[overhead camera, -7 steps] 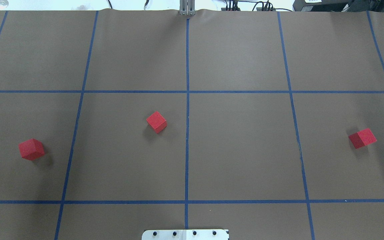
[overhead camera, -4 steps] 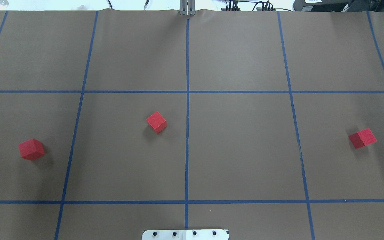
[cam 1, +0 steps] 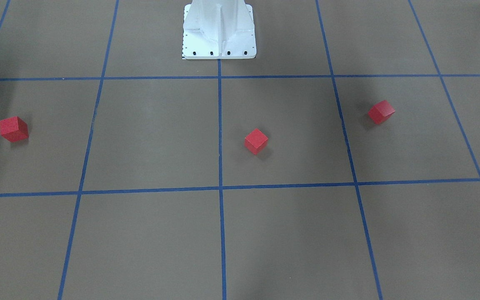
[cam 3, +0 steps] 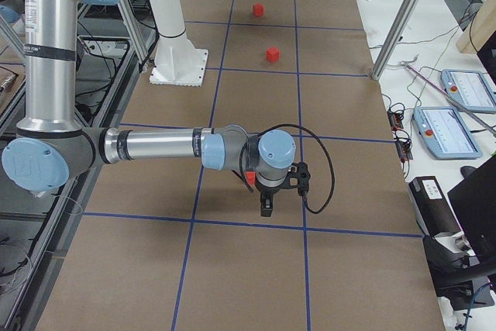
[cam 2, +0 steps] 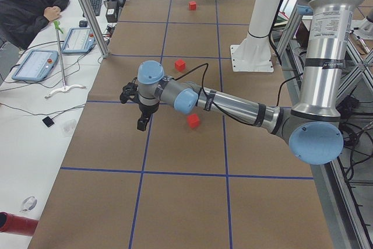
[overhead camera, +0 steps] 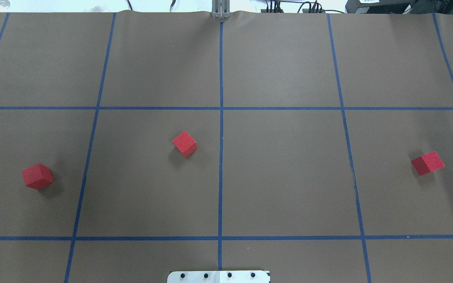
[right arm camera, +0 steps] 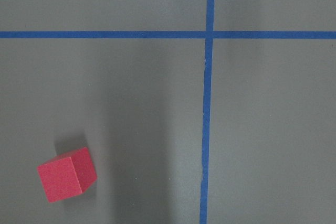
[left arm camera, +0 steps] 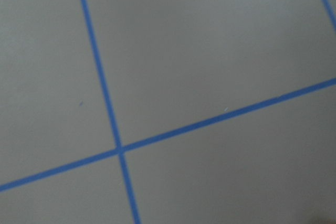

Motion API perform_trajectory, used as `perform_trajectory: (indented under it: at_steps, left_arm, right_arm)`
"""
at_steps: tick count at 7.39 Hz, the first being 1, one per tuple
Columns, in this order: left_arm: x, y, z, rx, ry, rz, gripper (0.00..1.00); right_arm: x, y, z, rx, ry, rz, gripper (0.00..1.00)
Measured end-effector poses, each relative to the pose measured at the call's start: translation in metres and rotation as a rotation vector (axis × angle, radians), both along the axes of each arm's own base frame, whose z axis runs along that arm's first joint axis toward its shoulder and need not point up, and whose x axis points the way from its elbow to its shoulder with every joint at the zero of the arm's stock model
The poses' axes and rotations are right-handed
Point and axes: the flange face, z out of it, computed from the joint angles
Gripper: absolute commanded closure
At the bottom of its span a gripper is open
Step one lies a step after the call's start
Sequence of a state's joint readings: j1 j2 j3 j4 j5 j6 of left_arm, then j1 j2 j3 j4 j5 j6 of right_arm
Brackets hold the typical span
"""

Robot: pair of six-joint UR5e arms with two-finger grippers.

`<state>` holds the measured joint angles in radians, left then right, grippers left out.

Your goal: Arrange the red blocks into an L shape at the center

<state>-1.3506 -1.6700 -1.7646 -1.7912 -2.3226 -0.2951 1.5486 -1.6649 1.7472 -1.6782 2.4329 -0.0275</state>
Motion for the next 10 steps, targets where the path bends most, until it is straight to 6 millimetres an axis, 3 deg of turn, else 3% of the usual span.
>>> perform_trajectory:
  at_steps: [3,5,7,8,10]
  left_arm:
    - [0.127,-0.025,-0.106,-0.264,0.141,-0.174,0.00]
    - [0.223,-0.006,-0.165,-0.396,0.160,-0.301,0.00]
    - [0.315,0.027,-0.218,-0.489,0.123,-0.412,0.00]
    - [0.356,0.047,-0.235,-0.510,0.104,-0.451,0.00]
    - [0.415,0.064,-0.256,-0.546,0.094,-0.500,0.00]
  right_arm:
    - [-0.001,-0.005,-0.007,0.015,-0.002,-0.002,0.01]
    - [-0.002,-0.006,-0.011,0.022,-0.002,-0.004,0.01]
    - [-0.003,-0.006,-0.011,0.025,-0.001,-0.006,0.01]
    - [-0.003,-0.006,-0.012,0.026,-0.002,-0.007,0.01]
    - [-0.004,-0.006,-0.012,0.027,-0.001,-0.008,0.01]
